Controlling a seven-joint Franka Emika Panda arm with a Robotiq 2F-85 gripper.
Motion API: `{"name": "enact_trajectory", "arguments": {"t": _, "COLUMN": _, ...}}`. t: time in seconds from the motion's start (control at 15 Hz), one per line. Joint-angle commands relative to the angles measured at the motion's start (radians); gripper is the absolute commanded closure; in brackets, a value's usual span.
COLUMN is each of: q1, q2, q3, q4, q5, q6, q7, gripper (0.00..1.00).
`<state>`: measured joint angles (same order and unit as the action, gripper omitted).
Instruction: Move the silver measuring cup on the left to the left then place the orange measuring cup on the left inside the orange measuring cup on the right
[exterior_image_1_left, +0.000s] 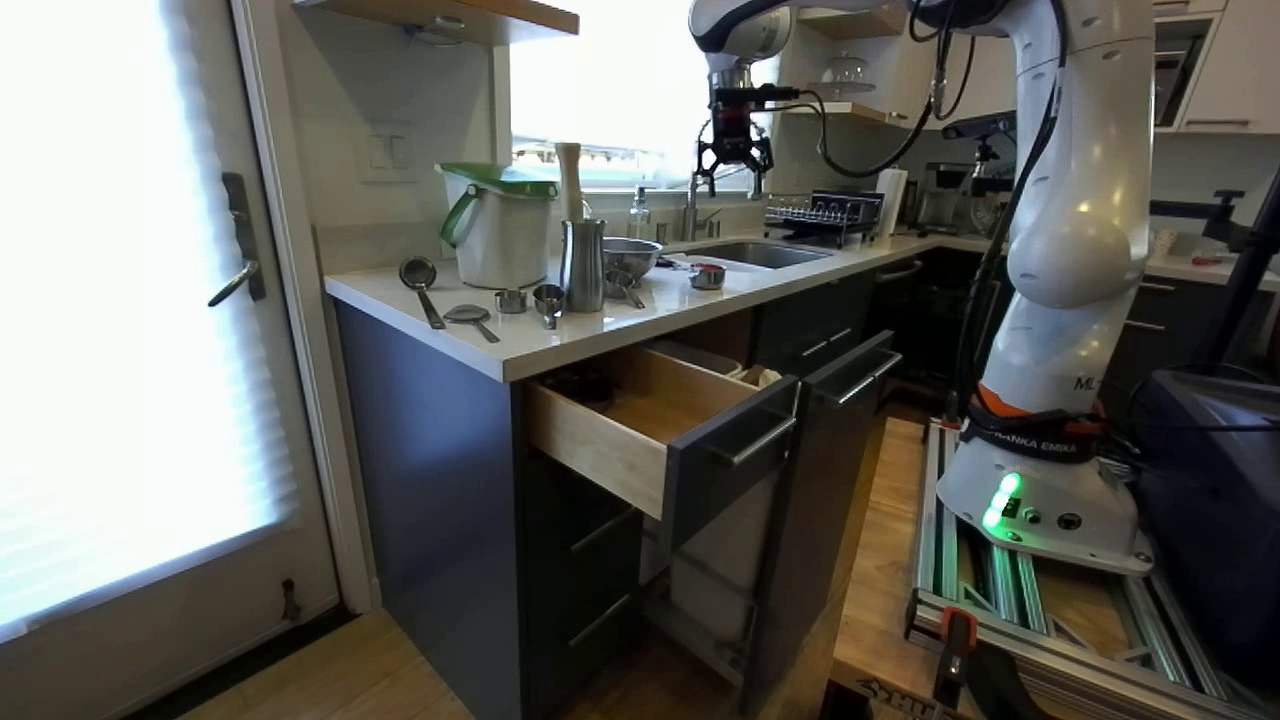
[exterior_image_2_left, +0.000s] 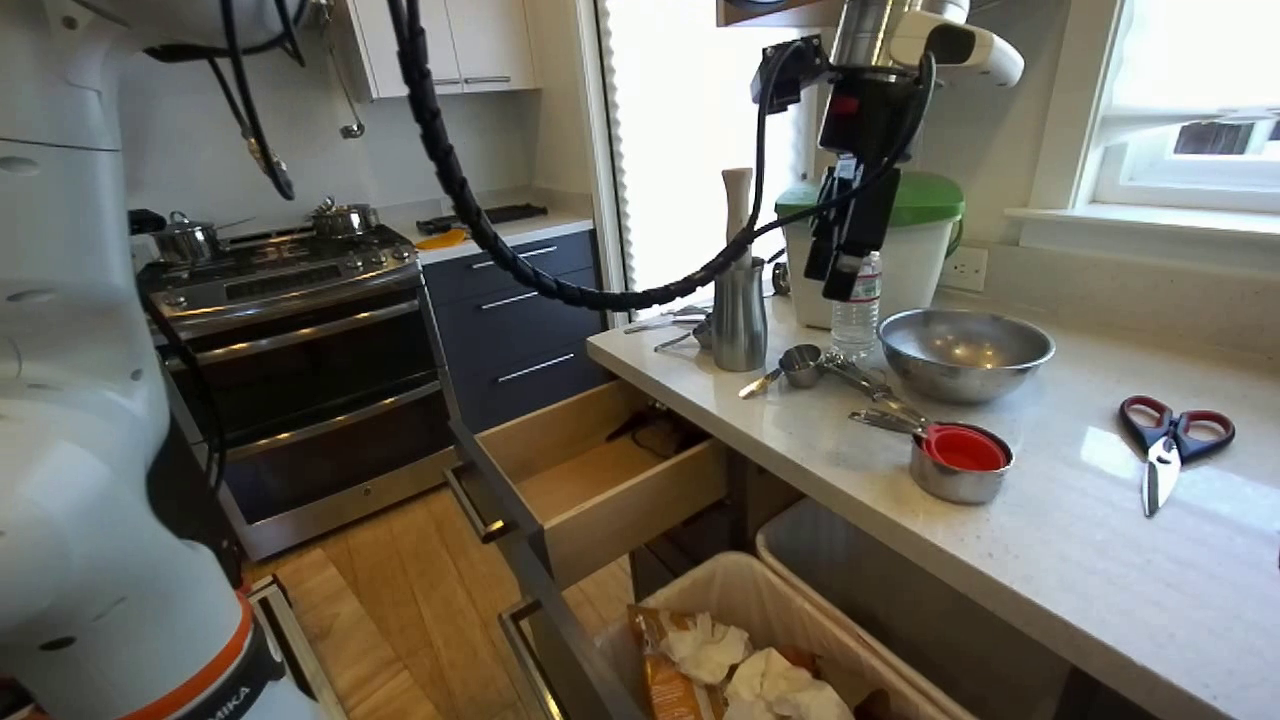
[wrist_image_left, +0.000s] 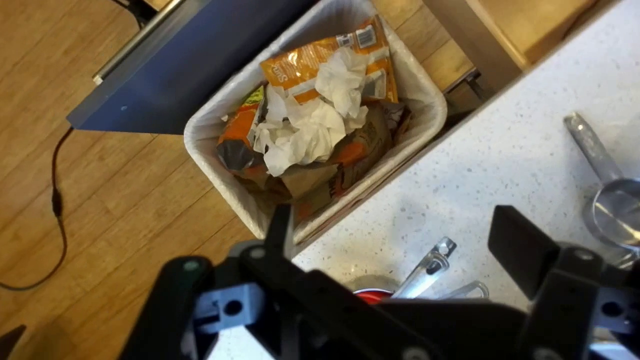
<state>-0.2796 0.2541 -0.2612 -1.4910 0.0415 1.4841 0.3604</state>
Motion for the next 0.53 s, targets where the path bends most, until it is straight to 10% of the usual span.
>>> {"name": "enact_trajectory", "arguments": {"t": 0.0, "q1": -0.013, "q2": -0.131, "q3": -0.005, "q4": -0.162, "q5": -0.046, "q6": -0.011, "q7": -0.219, "gripper": 0.00}}
{"name": "enact_trajectory", "arguments": {"t": 0.47, "q1": -0.020, "q2": -0.135, "q3": -0.014, "q4": -0.176, "q5": -0.066, "q6": -0.019, "q7": -0.323, "gripper": 0.00}}
